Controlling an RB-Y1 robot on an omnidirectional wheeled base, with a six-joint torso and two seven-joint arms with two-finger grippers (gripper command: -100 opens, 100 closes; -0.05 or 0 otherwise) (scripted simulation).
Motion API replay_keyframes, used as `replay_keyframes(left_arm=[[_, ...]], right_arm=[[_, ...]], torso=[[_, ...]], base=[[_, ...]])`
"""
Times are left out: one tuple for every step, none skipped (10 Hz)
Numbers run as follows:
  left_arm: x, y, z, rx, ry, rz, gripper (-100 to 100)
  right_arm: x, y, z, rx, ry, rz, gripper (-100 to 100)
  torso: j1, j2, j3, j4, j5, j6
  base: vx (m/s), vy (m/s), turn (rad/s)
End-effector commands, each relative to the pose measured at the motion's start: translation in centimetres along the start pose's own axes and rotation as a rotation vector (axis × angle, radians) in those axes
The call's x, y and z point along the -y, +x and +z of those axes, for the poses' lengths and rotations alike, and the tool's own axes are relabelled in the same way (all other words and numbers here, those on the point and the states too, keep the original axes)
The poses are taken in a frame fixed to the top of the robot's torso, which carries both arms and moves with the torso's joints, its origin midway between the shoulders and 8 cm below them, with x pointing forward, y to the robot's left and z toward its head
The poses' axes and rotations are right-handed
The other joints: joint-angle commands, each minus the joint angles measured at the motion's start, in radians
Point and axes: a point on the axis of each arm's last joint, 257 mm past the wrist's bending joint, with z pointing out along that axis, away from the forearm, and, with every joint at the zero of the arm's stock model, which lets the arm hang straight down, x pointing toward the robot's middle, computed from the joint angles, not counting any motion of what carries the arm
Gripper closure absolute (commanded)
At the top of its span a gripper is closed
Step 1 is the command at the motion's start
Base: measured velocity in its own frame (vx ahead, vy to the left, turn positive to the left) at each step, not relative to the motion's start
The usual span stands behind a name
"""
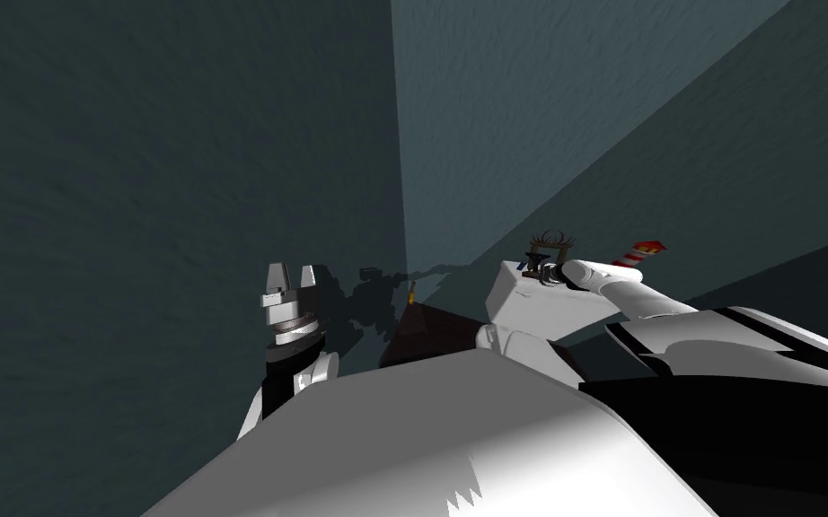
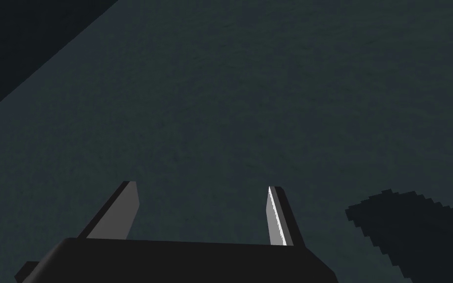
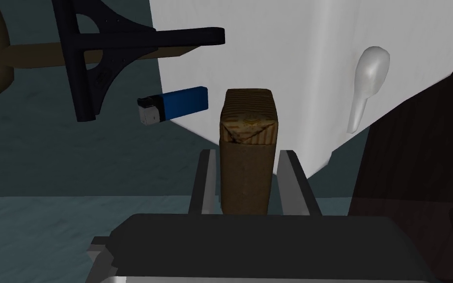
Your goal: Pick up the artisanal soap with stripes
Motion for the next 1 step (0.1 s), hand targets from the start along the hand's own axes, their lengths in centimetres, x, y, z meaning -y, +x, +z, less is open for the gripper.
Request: replay_keyframes(left_arm=[[0.00,0.00,0.00,0.000,0.000,0.000,0]], right_arm=[[0.00,0.00,0.00,0.000,0.000,0.000,0]], torso=[[0.000,0.000,0.000,0.000,0.000,0.000]], base=[[0.000,0.000,0.000]])
